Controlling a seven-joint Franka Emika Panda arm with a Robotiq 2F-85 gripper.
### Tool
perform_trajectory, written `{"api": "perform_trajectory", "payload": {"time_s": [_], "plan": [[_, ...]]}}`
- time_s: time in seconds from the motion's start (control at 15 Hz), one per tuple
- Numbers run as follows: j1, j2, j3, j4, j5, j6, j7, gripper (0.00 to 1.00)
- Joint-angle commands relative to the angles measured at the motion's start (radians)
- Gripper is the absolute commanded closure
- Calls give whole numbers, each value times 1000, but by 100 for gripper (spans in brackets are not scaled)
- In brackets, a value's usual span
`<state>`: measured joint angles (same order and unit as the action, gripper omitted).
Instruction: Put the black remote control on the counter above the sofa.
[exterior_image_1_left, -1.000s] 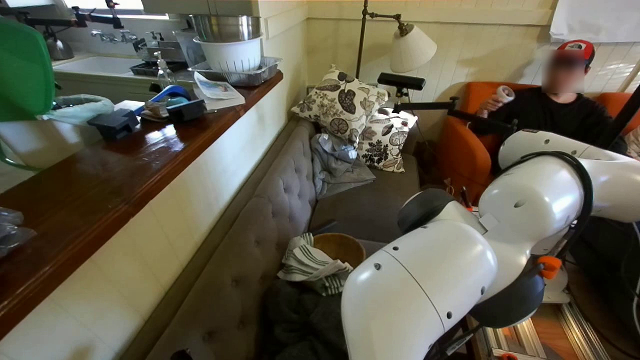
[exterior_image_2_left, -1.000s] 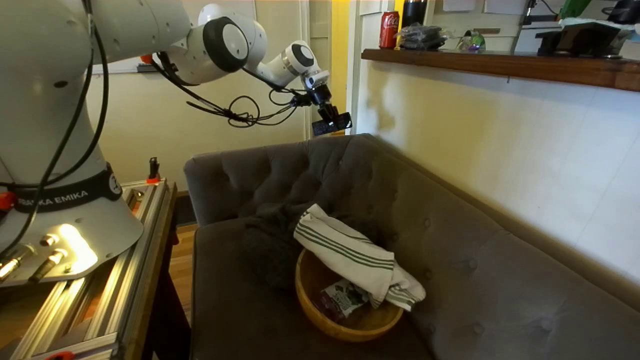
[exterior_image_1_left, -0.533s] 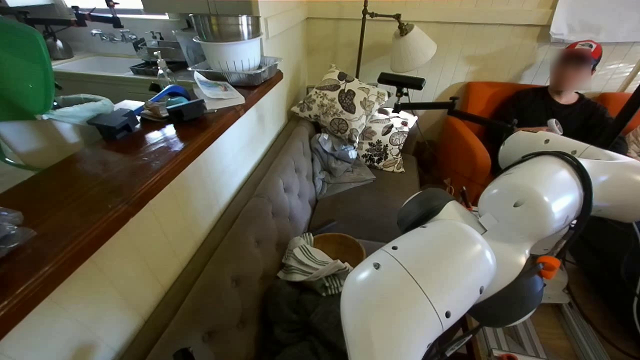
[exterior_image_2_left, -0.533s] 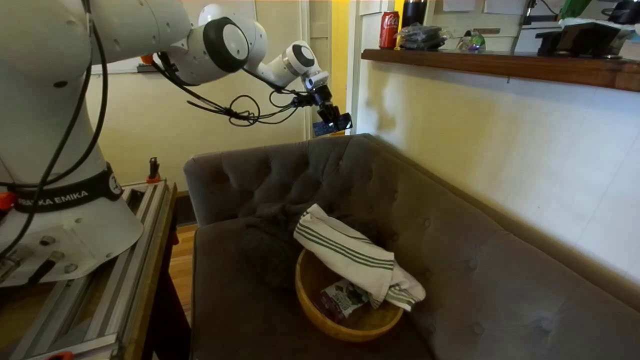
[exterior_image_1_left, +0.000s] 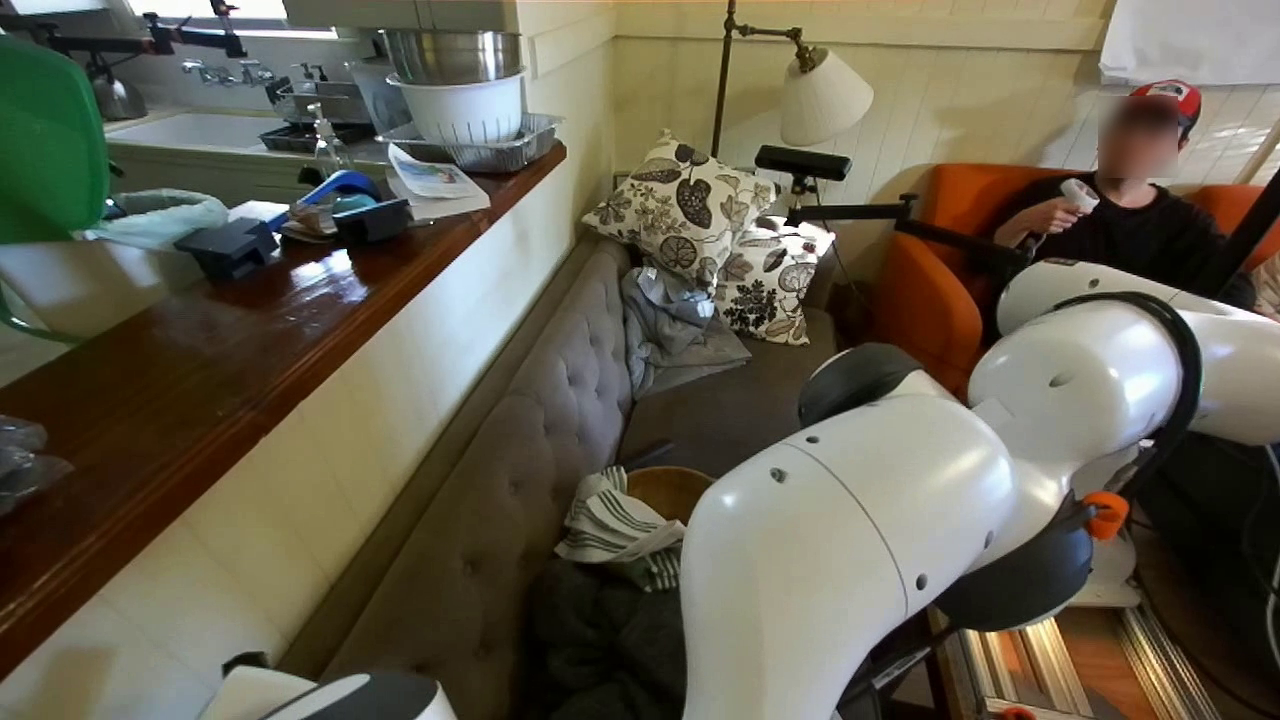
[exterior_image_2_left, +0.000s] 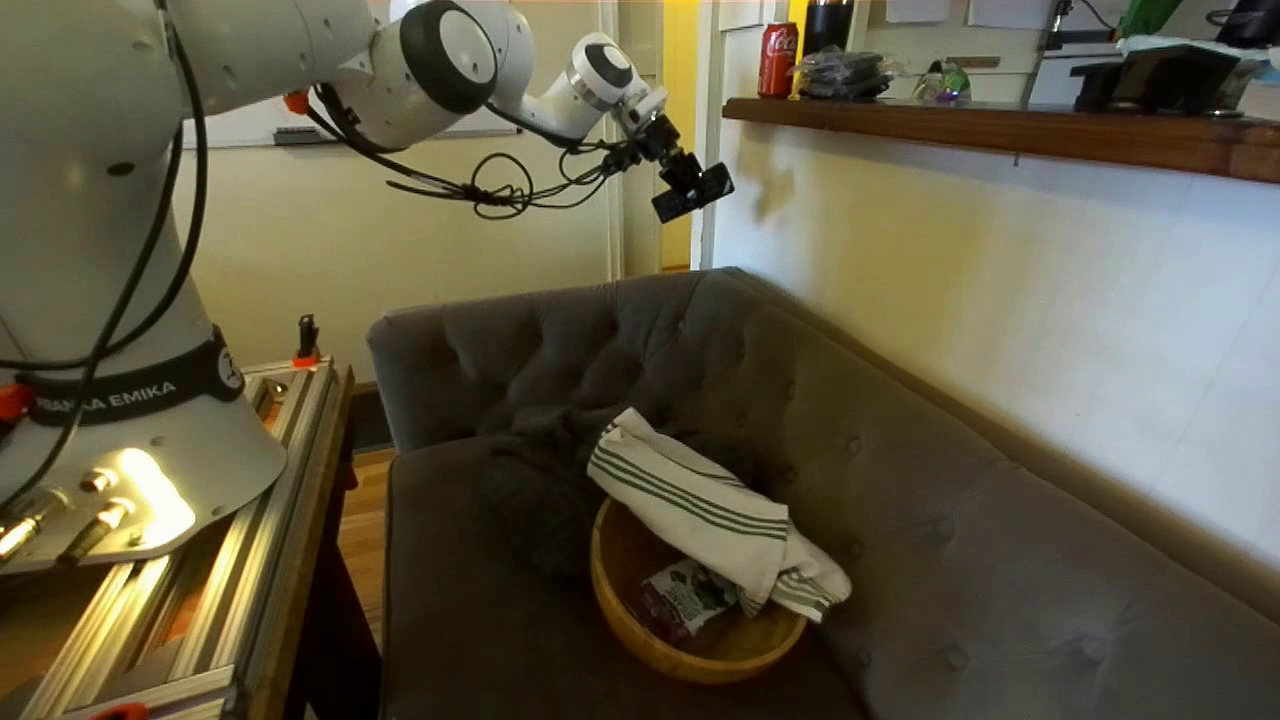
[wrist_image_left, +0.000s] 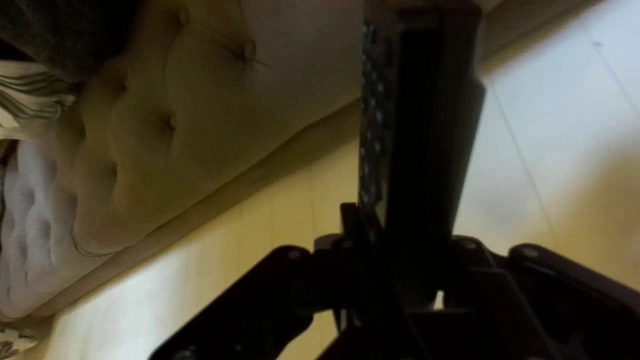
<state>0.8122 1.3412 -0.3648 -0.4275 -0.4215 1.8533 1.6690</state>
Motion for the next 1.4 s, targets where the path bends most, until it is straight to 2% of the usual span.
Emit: {"api": "perform_trajectory", "payload": {"time_s": [0.0, 0.13, 0.6, 0.93, 1.07, 1.13, 1.2, 1.33], "plan": [[6, -51, -9, 2, -22, -1, 59, 92], [5, -61, 4, 3, -8, -37, 91, 92], [101, -66, -80, 10, -97, -137, 406, 92], [114, -75, -80, 11, -103, -149, 522, 92], [115, -83, -84, 11, -99, -208, 600, 92], [103, -68, -58, 11, -95, -171, 505, 92], [102, -70, -55, 11, -95, -180, 502, 70], [100, -67, -52, 9, -94, -180, 493, 70]]}}
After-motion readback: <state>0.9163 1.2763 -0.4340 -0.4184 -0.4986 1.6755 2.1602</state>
